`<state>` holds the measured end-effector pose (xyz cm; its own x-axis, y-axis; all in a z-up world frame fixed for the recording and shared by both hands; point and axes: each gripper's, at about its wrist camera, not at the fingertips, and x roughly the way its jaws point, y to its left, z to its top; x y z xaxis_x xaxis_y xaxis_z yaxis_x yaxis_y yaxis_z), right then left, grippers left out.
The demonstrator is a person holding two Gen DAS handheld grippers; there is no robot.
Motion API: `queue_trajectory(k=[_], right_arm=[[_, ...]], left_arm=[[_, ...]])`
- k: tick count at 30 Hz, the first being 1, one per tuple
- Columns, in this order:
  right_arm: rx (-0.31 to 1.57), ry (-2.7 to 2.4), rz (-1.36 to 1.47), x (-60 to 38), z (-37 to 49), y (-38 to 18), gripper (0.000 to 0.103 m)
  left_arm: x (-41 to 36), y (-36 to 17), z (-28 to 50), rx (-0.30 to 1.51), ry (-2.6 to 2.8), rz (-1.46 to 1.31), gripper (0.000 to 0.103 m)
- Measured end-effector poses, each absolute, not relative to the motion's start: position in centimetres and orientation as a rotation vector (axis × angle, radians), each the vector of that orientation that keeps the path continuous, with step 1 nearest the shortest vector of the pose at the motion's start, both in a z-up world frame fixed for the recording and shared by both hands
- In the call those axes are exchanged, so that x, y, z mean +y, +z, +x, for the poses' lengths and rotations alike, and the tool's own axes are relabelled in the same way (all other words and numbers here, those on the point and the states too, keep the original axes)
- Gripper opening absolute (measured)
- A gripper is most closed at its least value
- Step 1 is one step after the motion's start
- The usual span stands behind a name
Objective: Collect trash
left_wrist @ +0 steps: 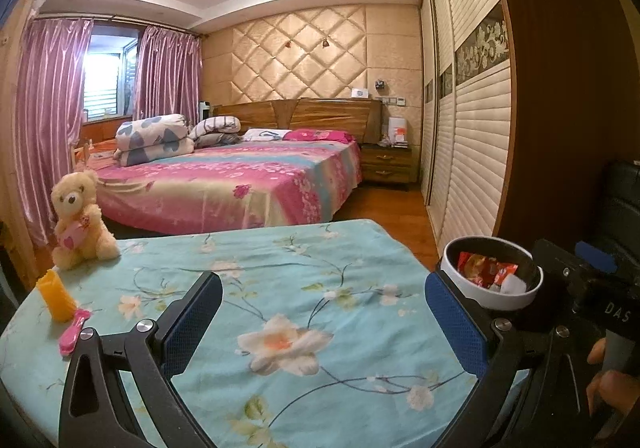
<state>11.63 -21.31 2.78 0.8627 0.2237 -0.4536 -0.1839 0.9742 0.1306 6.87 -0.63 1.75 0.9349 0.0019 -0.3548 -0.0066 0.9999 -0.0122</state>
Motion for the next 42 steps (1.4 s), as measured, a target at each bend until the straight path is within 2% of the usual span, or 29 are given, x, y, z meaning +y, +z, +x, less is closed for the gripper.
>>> queue_trajectory(k=[42], right_arm=[[0.502, 0.241, 0.093, -20.34, 10.53, 2.98, 0.103]], left_arm=[[-0.38, 1.62, 7.74, 0.398, 0.031, 0.023, 0.102]])
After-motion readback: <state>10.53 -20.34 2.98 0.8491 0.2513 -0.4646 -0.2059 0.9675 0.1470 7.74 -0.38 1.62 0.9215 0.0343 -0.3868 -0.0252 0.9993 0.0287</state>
